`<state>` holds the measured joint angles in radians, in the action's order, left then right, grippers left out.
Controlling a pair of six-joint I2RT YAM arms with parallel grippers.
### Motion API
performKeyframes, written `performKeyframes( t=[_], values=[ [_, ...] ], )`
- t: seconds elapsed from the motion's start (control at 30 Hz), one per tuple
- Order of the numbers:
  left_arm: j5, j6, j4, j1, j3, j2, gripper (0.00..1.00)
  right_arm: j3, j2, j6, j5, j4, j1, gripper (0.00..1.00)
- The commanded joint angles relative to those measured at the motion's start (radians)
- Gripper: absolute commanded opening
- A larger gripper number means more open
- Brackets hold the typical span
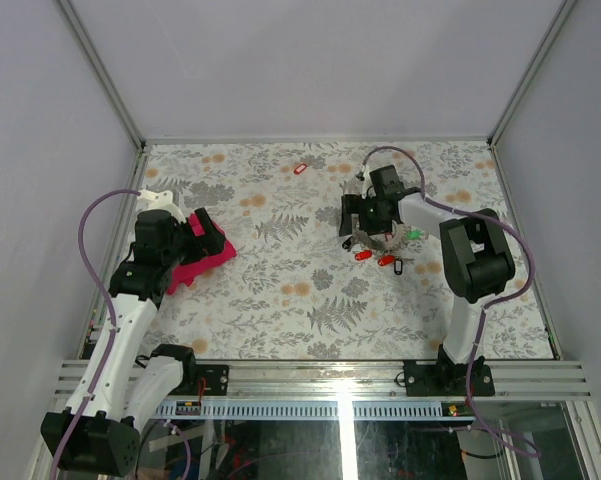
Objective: Put the keys on the keyring
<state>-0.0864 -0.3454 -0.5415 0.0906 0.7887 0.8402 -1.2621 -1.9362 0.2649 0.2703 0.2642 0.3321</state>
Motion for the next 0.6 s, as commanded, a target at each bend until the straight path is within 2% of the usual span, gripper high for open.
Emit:
performKeyframes(
  t=[0.0,0.37,0.57],
  values=[
    [-0.006,0.014,0.042,-0.003,-0.007,0.000,1.00,0.044,-0.001,0.037,0.047,-0.015,0.080,1.00],
    [-0.007,0.014,0.041,-0.001,-0.007,-0.006,1.00,0.122,0.068,0.252,-0.058,-0.148,0.402,0.99],
    [-0.010,0.020,0.041,-0.002,-0.003,-0.013,1.00,0.155,0.159,0.261,-0.096,-0.214,0.552,0.99]
  ],
)
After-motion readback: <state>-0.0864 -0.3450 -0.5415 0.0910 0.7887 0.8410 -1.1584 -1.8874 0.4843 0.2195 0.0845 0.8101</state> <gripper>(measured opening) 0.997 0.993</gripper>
